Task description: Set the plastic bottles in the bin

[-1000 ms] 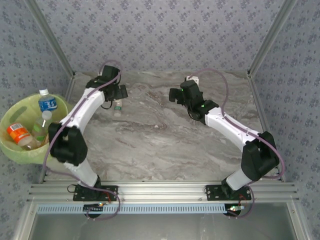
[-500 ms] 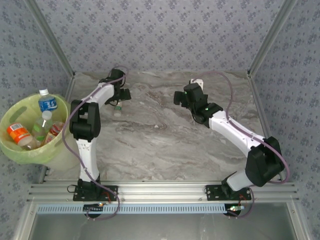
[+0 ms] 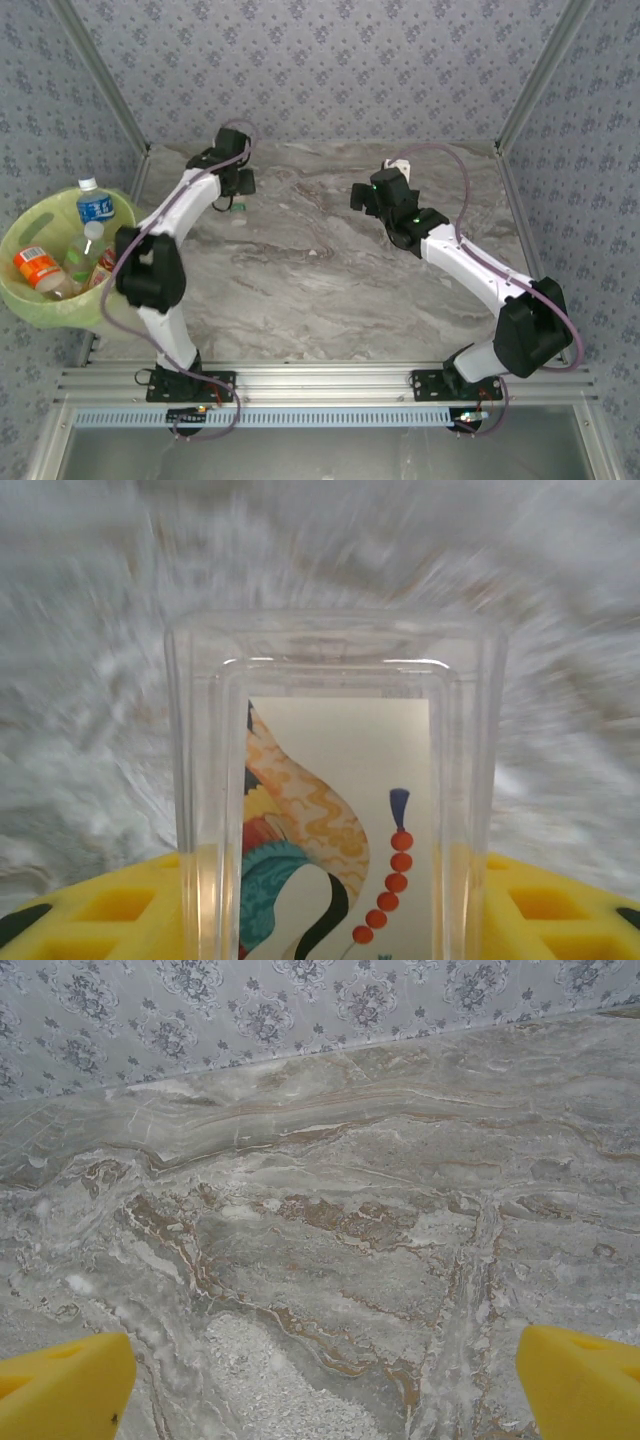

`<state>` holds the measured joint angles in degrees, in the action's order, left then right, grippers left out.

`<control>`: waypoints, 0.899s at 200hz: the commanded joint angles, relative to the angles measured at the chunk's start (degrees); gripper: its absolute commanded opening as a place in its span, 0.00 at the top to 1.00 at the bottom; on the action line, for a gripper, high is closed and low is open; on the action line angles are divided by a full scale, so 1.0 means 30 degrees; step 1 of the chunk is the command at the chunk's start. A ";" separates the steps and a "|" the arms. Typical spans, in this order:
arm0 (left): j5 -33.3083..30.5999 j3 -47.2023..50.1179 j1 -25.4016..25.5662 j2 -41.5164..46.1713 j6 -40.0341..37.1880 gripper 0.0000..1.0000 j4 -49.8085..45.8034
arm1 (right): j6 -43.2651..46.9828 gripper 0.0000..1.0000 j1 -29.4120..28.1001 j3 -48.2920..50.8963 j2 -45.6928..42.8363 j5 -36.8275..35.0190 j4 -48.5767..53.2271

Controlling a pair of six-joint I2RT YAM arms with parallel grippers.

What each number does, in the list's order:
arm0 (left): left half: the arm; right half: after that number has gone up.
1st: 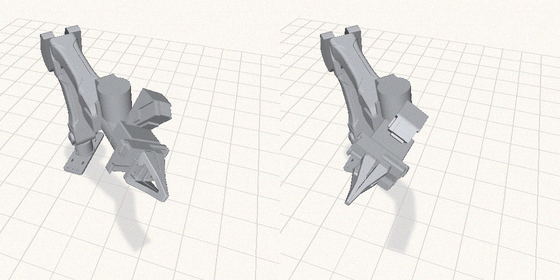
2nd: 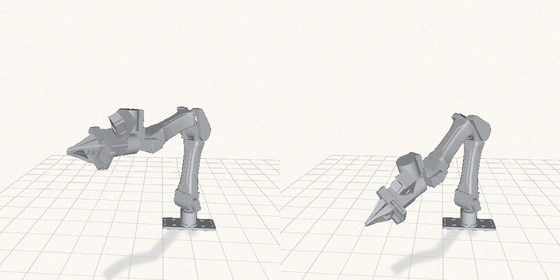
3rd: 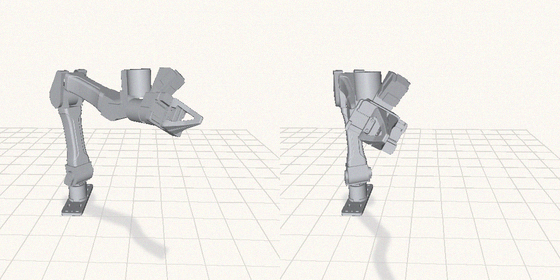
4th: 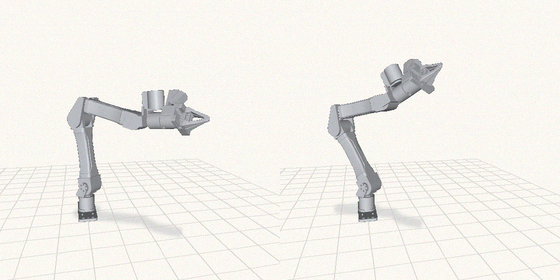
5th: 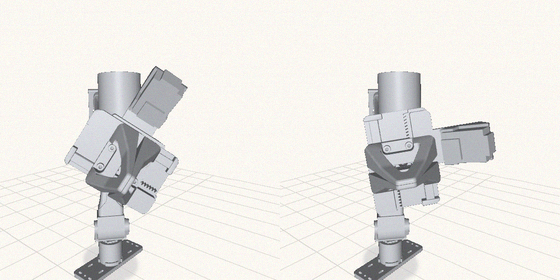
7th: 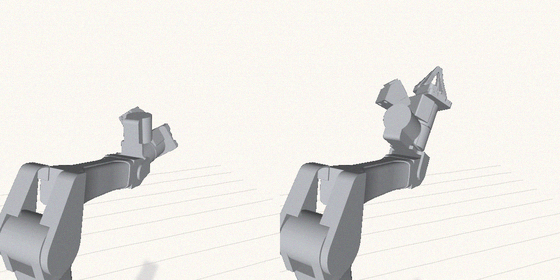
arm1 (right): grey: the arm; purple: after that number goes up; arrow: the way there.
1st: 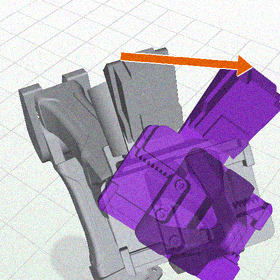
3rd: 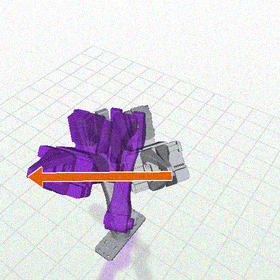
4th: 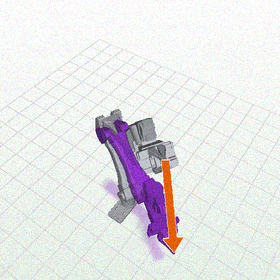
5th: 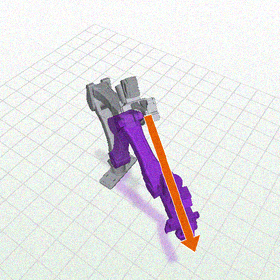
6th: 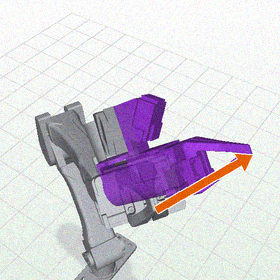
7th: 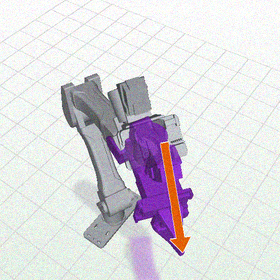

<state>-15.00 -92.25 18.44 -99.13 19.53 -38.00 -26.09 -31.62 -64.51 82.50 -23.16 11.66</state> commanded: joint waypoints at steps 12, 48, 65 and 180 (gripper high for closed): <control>-0.3744 -0.2061 0.1081 0.5932 -0.0079 0.53 -0.3421 | -0.0152 0.00 0.0082 -0.0129 0.0130 0.0304 -0.0664; -0.9306 -0.3508 0.0514 0.9356 -0.0947 0.53 -0.6928 | -0.0123 0.00 0.0059 -0.0279 0.0386 0.0483 -0.0612; -0.7633 -0.3488 -0.2821 1.0713 -0.0956 0.52 -0.7942 | -0.0123 0.00 0.0081 -0.0228 0.0431 0.0475 -0.0638; 0.3998 -0.3821 -2.0660 0.8349 -0.1890 0.48 -1.1144 | 0.0170 0.00 -0.0064 -0.2468 0.1878 0.1644 -0.0270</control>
<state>-8.03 -103.72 -40.18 -74.19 14.61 -69.38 -26.09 -31.64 -69.21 87.66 -18.76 10.55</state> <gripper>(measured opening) 0.513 0.999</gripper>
